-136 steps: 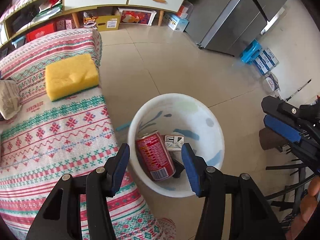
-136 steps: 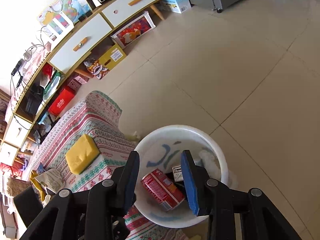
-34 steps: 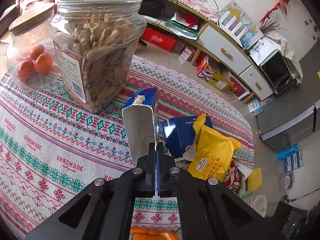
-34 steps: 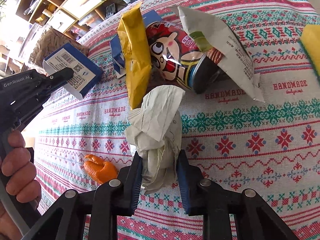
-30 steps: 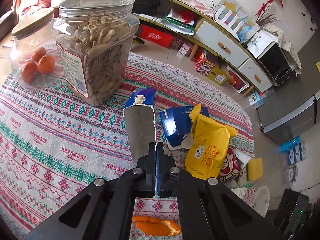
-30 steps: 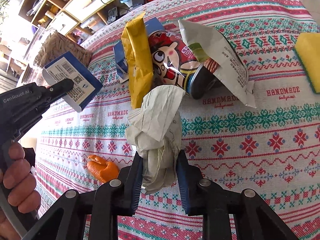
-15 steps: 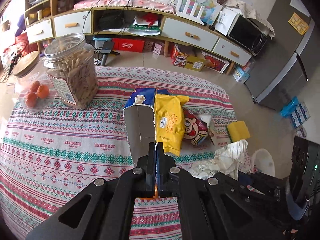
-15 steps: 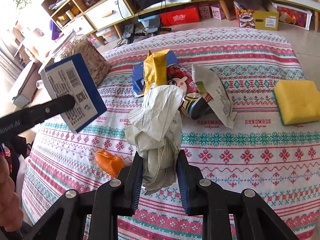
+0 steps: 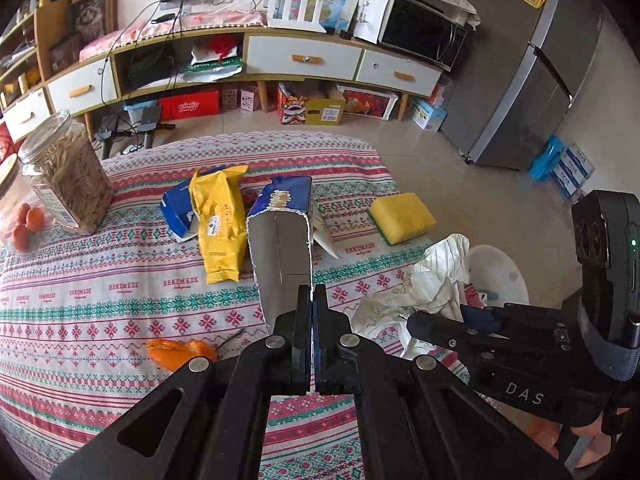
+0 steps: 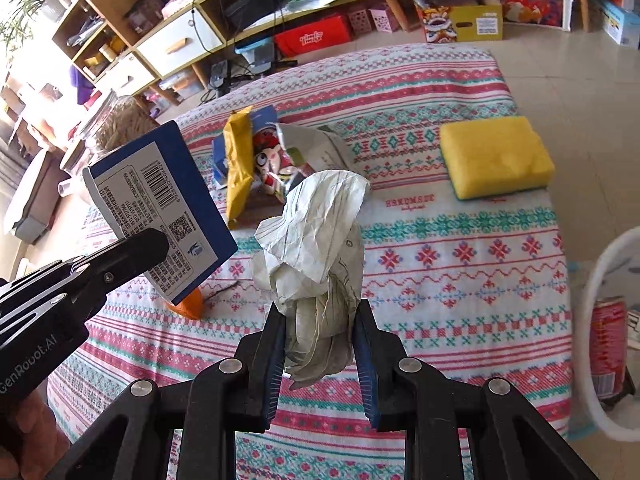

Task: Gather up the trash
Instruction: 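Grasp the blue box with the left tool while the right tool grasps the crumpled tissue, then carry the blue box and tissue over the white bin and open both tools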

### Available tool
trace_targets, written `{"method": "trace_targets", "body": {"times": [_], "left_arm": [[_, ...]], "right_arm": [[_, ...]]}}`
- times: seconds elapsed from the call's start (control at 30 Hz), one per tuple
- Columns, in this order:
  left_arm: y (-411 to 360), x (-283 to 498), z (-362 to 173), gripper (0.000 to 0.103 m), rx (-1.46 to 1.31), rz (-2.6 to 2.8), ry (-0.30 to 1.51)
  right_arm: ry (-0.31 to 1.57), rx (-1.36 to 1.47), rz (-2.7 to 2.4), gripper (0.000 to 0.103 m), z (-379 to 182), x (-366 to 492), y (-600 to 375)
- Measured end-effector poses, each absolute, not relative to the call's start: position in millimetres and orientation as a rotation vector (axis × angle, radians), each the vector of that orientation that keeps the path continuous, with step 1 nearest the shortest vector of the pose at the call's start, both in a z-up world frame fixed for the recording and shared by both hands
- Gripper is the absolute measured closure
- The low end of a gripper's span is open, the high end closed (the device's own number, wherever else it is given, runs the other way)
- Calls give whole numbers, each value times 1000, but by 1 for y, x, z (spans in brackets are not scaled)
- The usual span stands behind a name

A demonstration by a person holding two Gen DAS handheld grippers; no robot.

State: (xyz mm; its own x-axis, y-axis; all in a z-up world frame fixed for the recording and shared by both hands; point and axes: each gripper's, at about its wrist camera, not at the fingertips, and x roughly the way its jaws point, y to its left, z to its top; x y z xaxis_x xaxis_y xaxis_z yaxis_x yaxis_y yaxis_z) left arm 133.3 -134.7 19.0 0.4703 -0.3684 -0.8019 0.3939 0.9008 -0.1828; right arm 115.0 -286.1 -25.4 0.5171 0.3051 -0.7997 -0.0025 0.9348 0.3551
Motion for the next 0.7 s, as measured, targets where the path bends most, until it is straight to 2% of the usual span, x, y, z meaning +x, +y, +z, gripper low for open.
{"method": "trace_targets", "body": {"times": [0.53, 0.7], "left_arm": [[-258, 96, 11, 103, -54, -700, 1016], [-314, 83, 1, 103, -38, -788, 1037]], "right_arm": [[829, 530, -104, 74, 28, 49, -451], [789, 647, -213, 74, 26, 23, -510]]}}
